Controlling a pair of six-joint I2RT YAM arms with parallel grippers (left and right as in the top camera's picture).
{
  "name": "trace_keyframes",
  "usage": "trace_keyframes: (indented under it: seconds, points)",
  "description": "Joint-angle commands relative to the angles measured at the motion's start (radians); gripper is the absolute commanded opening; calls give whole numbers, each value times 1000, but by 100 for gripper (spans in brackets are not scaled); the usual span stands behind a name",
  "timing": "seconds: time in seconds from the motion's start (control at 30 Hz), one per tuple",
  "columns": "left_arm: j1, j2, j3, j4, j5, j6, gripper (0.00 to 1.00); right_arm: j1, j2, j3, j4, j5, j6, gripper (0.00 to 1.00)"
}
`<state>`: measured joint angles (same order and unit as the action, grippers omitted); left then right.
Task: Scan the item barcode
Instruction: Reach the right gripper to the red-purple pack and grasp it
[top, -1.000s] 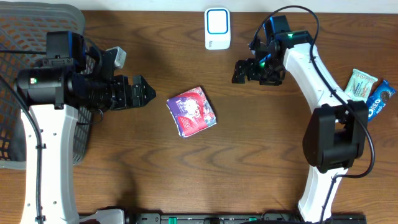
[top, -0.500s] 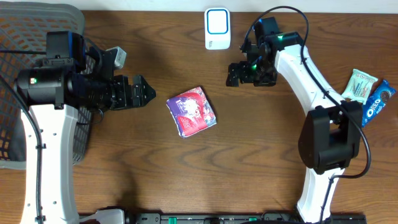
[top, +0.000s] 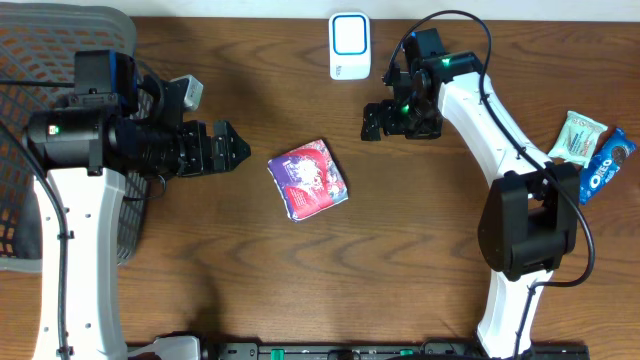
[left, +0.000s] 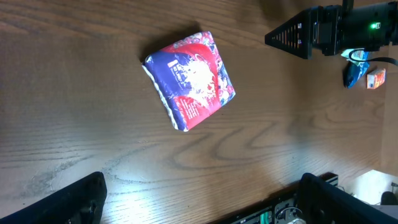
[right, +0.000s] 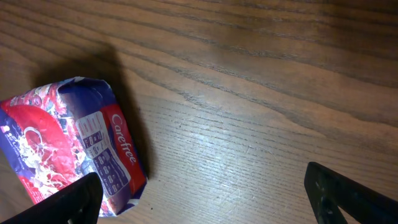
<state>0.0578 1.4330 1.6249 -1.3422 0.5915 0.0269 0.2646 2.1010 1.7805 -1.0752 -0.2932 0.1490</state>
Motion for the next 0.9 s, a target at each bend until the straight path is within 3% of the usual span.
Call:
trace_keyframes:
  seconds: [0.0,0.67,0.77,0.87]
  points:
    - [-2,3,-6,-3,-10,10,98,6,-8,-2,2,7,0,99]
    - [-2,3,-6,-3,-9,10,98,85,31,-3,77,-4,48,99]
    - [-2,3,-6,-3,-9,10,98,105,70,-3,100,-7,109,99]
    - [-2,3,-6,-3,-10,10,98,120,108,-3,150,-109,106,99]
